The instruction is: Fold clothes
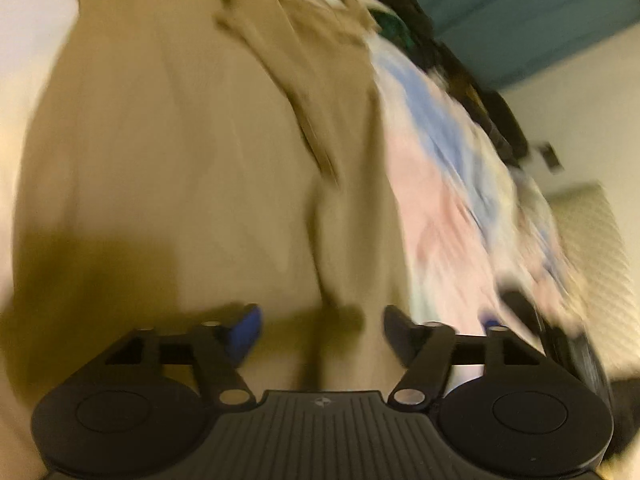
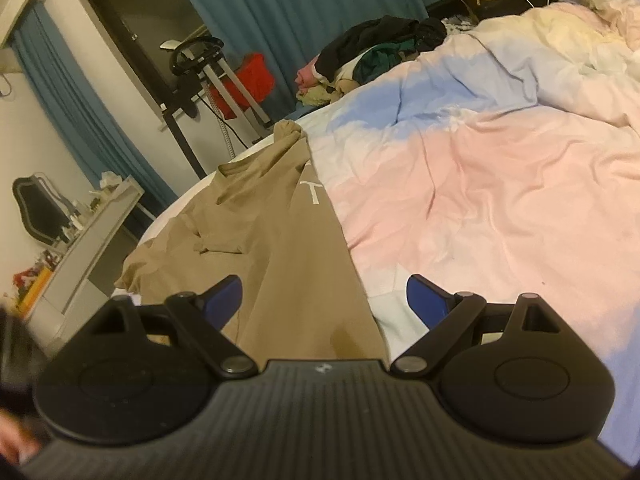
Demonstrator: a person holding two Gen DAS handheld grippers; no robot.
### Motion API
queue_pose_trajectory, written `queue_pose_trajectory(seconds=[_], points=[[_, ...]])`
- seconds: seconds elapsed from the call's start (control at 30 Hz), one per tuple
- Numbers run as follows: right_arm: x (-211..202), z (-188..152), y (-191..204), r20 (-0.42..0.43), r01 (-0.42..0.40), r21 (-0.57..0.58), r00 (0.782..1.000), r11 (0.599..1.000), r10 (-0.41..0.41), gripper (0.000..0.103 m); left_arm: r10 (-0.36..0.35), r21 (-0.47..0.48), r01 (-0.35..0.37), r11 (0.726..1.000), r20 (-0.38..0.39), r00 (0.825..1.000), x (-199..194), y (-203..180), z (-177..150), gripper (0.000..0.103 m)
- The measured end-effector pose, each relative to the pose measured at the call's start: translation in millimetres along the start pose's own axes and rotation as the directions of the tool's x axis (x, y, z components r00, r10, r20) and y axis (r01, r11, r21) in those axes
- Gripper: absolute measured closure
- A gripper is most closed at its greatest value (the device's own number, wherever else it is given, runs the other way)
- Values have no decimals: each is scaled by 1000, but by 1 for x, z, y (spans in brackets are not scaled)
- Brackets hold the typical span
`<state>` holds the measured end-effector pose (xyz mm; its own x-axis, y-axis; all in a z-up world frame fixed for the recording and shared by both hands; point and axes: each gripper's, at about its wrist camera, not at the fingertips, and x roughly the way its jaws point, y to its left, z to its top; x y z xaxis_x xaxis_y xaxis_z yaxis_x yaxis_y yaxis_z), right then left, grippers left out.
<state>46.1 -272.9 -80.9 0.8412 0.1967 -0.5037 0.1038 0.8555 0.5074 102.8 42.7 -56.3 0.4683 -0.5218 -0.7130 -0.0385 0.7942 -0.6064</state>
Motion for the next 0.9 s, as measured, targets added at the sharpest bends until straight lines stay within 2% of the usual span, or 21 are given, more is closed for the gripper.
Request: queue_pose_trajectory(seconds=[0.13, 0.2, 0.3, 0.37, 0.43, 0.47, 0.5, 0.53, 0.77, 0.8, 0.83, 0.87, 0.9], points=[[18, -2, 8, 2, -6, -9, 1000, 1000, 6, 13, 59, -48, -55, 997, 101, 993, 21, 3, 53, 29], [28, -4, 11, 4, -8, -28, 1000, 1000, 8, 13, 84, -76, -72, 995, 172, 982, 38, 2, 76, 30], [43, -7, 14, -5, -4, -47, 1000, 999, 4, 13, 123, -120, -92, 989, 281, 952, 65, -1, 109, 29], [53, -7, 12, -24, -14, -40, 1000, 999, 13, 13, 171, -113, -140, 984, 342, 924, 76, -5, 125, 30], [60, -8, 11, -29, -18, -39, 999, 999, 17, 13, 198, -122, -163, 979, 390, 899, 84, -7, 139, 40], [64, -8, 10, -31, -20, -39, 999, 999, 19, 13, 210, -128, -171, 977, 413, 886, 87, -8, 146, 59], [67, -7, 9, -32, -22, -37, 999, 999, 21, 13, 216, -121, -181, 976, 417, 883, 88, -9, 148, 91], [70, -7, 8, -33, -24, -32, 999, 999, 23, 13, 219, -108, -191, 976, 414, 883, 88, -11, 148, 101], [80, -4, -1, -28, -27, -1, 999, 1000, 27, 13, 246, -19, -260, 965, 396, 885, 87, -22, 150, 99], [80, -3, -1, -28, -30, -3, 999, 1000, 29, 13, 250, -6, -270, 963, 393, 885, 87, -23, 150, 92], [80, -3, 0, -29, -32, -5, 999, 999, 32, 13, 254, 8, -279, 960, 391, 885, 87, -25, 151, 78], [80, -3, 1, -29, -34, -7, 999, 999, 34, 13, 258, 21, -288, 957, 388, 885, 87, -26, 151, 68], [80, -3, 1, -30, -37, -9, 999, 999, 37, 13, 262, 34, -297, 954, 386, 885, 87, -28, 151, 53]])
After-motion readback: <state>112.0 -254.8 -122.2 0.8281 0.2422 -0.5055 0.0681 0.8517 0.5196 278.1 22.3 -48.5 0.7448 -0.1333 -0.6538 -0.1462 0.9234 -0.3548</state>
